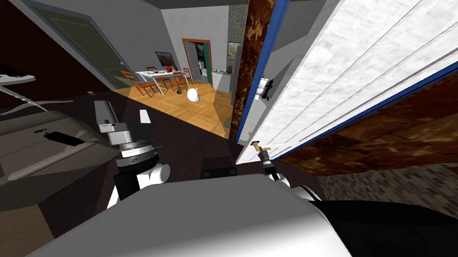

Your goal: Pull the door open

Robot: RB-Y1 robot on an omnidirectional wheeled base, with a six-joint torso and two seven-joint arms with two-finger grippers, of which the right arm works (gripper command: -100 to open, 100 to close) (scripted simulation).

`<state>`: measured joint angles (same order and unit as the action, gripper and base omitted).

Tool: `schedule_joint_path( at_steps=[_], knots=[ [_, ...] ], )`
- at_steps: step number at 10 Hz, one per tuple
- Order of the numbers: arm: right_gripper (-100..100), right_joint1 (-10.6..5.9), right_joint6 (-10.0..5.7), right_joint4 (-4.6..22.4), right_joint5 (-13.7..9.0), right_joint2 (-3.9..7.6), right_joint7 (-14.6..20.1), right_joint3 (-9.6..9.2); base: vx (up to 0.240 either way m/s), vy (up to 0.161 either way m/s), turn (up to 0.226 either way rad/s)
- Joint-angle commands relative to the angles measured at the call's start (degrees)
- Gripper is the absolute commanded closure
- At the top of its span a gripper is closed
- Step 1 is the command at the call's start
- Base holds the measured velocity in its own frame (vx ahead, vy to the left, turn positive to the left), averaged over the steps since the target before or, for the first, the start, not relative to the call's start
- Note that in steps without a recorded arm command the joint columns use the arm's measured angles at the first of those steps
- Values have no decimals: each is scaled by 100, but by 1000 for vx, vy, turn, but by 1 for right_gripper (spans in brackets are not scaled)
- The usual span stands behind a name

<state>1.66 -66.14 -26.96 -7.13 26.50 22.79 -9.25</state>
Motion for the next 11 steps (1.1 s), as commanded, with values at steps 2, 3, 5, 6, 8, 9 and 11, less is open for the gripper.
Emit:
schedule_joint_path(
  at_steps=[2,3,5,6,8,9,11],
  knots=[
    [100,-257,114,133,181,-124,0,121,-210,-81,159],
    [100,-257,114,133,181,-124,0,121,-152,-69,59],
    [100,-443,235,206,315,-211,-10,237,-193,-72,129],
    [100,-436,235,-23,315,-211,-10,237,-151,-67,20],
    [100,-570,318,255,406,-270,-16,315,-76,-34,58],
    [100,-621,351,275,442,-294,-19,346,-188,-95,134],
    [100,-682,391,299,486,-322,-22,384,-153,-72,58]
  ],
)
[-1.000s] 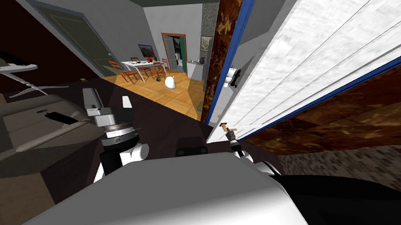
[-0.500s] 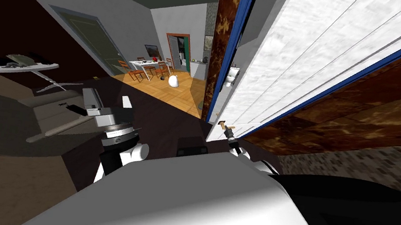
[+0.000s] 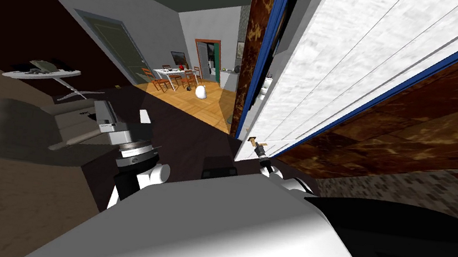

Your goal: Pull the door open

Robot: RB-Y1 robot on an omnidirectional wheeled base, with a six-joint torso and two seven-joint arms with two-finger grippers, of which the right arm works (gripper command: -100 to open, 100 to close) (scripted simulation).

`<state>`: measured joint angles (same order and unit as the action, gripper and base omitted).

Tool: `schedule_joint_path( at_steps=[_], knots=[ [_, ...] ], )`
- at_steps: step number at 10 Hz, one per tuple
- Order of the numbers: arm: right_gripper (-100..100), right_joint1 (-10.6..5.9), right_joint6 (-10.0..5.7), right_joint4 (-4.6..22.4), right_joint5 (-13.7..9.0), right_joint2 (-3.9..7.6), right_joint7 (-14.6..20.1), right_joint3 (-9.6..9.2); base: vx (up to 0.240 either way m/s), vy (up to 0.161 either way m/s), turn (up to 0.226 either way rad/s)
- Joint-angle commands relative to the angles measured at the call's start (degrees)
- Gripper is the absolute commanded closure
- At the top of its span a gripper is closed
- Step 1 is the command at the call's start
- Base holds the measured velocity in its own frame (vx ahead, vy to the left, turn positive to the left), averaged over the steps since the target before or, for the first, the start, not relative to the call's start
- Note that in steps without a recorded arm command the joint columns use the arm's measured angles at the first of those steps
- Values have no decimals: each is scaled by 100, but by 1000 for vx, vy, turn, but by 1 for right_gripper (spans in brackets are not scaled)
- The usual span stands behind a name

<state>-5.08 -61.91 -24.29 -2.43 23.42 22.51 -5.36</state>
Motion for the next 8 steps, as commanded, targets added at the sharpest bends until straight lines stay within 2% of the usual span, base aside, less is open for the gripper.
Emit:
schedule_joint_path(
  at_steps=[1,2,4,6,8],
  knots=[
    [100,0,0,0,0,0,0,0,-45,-24,12],
    [100,83,-158,72,14,56,66,-37,-130,-56,217],
    [100,132,-240,89,17,93,102,-54,-177,-47,142],
    [100,242,-425,126,25,176,184,-93,-172,-50,153],
    [100,271,-473,136,27,198,205,-103,-116,-62,68]
  ],
)
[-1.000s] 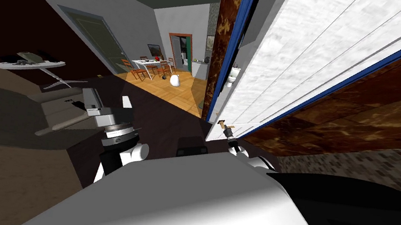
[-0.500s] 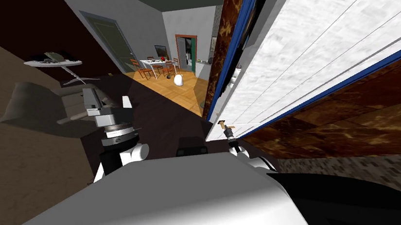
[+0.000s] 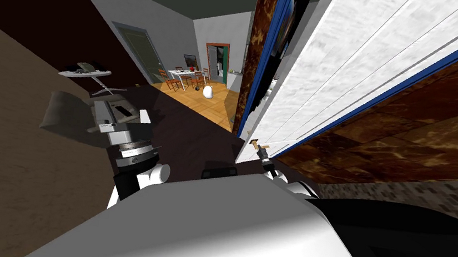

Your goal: Pull the door open

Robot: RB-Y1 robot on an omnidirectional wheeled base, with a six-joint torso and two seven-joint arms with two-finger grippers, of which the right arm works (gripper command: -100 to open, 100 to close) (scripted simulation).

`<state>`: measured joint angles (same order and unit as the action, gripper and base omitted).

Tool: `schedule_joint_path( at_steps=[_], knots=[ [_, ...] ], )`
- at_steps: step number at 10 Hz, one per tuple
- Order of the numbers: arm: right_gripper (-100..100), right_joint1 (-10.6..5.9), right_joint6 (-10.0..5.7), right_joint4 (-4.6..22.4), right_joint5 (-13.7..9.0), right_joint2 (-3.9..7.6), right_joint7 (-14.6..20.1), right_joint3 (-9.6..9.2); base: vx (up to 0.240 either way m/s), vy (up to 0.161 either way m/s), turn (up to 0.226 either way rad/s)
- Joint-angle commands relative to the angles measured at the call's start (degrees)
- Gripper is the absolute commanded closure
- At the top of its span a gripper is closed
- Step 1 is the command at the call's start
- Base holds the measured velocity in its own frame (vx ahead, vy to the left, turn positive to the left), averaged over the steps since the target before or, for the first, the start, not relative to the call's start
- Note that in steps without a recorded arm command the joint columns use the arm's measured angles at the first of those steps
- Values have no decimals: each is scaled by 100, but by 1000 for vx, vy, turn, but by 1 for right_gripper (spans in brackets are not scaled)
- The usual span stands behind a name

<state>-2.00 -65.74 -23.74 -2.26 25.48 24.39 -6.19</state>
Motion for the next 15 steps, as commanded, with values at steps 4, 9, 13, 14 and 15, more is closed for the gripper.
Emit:
schedule_joint_path(
  at_steps=[4,9,13,14,15],
  knots=[
    [100,154,-411,146,25,136,160,-86,-160,-88,170],
    [100,244,-699,326,15,187,208,-112,-162,-67,161],
    [100,386,-980,443,1,267,270,-134,-192,-87,185],
    [100,416,-1039,468,-2,284,284,-139,-168,-99,203],
    [100,416,-1039,468,-2,284,284,-139,-142,-49,60]
  ],
)
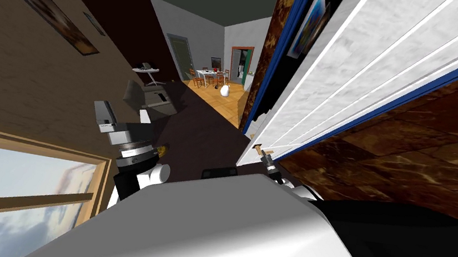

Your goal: Pull the door open

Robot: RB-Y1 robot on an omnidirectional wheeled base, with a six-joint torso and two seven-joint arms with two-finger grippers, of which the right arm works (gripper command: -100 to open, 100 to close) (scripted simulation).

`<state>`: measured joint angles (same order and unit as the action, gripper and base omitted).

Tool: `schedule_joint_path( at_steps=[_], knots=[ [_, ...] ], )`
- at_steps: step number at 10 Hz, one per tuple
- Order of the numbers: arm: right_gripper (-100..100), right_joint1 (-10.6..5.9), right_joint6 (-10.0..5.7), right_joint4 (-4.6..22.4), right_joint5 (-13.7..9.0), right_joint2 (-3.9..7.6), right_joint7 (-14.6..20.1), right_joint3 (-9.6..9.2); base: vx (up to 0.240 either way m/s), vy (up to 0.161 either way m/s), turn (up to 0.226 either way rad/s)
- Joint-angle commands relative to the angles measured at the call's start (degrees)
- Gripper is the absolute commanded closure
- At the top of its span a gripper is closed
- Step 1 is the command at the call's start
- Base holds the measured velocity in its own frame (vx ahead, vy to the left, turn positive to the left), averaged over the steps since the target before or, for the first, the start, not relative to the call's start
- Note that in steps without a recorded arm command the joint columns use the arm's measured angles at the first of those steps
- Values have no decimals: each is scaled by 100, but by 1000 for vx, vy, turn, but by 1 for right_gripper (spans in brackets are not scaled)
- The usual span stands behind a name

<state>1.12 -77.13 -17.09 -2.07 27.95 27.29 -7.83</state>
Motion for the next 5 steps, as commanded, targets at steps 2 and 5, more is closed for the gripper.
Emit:
schedule_joint_path(
  at_steps=[2,5],
  knots=[
    [100,105,100,-198,-22,37,-7,25,-41,12,-34],
    [100,84,8,-52,-14,21,0,4,-77,-43,99]
  ],
)
